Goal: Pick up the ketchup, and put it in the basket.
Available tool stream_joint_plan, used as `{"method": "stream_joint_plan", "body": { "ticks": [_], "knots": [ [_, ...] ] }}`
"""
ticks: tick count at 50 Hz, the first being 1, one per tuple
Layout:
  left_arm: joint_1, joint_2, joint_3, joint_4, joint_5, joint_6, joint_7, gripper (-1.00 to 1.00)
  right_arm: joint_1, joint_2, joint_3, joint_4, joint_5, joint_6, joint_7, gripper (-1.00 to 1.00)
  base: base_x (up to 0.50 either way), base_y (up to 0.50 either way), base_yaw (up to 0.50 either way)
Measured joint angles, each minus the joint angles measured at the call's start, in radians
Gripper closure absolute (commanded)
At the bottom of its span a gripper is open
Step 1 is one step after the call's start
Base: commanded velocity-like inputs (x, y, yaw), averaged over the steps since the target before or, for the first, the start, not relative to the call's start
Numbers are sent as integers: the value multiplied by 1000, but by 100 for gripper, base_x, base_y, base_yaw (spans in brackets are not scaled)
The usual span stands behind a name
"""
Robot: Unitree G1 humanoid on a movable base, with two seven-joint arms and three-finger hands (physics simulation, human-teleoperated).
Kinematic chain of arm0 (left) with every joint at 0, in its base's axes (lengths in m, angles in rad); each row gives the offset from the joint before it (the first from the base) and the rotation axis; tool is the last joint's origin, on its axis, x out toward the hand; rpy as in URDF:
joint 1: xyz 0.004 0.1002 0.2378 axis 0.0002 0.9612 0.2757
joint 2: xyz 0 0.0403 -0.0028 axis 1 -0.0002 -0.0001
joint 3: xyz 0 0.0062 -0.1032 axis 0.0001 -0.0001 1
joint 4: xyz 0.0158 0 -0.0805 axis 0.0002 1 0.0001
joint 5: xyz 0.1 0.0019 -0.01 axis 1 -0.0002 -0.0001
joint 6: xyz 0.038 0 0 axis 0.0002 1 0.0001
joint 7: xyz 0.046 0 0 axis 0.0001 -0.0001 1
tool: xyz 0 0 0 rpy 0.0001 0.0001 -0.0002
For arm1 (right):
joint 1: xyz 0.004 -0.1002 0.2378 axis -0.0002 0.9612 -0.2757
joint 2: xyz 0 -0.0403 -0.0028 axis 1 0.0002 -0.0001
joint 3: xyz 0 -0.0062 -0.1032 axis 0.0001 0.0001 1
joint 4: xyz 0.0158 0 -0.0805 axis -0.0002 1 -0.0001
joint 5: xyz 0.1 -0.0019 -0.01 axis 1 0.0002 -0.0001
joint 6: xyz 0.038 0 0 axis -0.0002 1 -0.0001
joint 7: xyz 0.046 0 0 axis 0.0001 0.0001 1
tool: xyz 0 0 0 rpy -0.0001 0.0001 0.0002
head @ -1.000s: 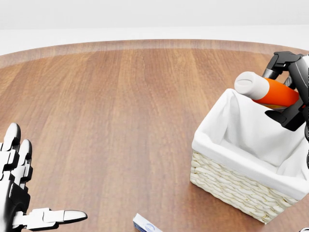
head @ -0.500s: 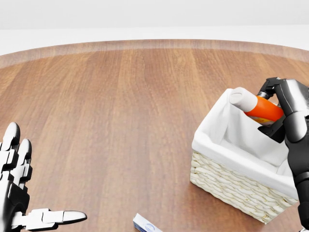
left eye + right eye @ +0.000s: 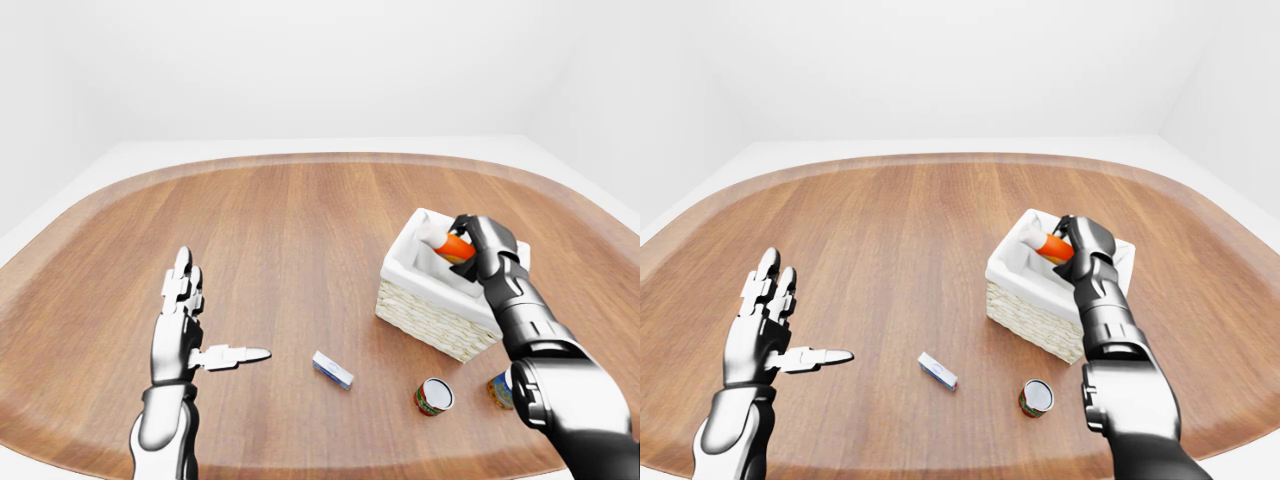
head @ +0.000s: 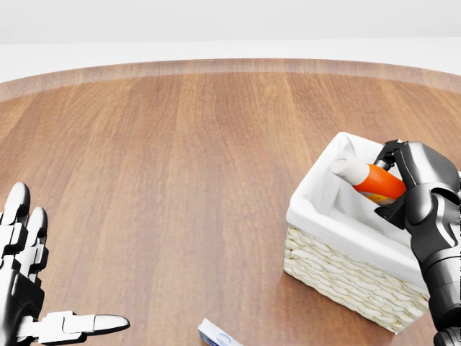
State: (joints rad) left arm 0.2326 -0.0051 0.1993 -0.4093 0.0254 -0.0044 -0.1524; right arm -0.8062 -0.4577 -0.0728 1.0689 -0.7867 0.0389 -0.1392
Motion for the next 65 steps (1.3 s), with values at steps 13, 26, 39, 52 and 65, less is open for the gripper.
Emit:
{"method": "stream_joint_plan", "body": {
  "ticks": [13,26,39,52,65],
  "knots": [
    [-1,1,0,3,-1,-2,-1,-100,-13,9,16,60,-2,-14,-31,100,0,0,0],
    [2,0,0,1,-2,-4,-3,-100,-17,18,27,101,-7,-28,-57,100,0,0,0],
    [-1,1,1,12,-4,-13,-4,-100,-20,24,34,125,-11,-37,-77,100,0,0,0],
    [0,3,4,24,-8,-25,-7,-100,-19,25,33,117,18,-39,-92,-100,0,0,0],
    [1,2,4,29,-7,-31,-9,-100,-28,18,20,96,36,-39,-96,30,0,0,0]
  ]
}}
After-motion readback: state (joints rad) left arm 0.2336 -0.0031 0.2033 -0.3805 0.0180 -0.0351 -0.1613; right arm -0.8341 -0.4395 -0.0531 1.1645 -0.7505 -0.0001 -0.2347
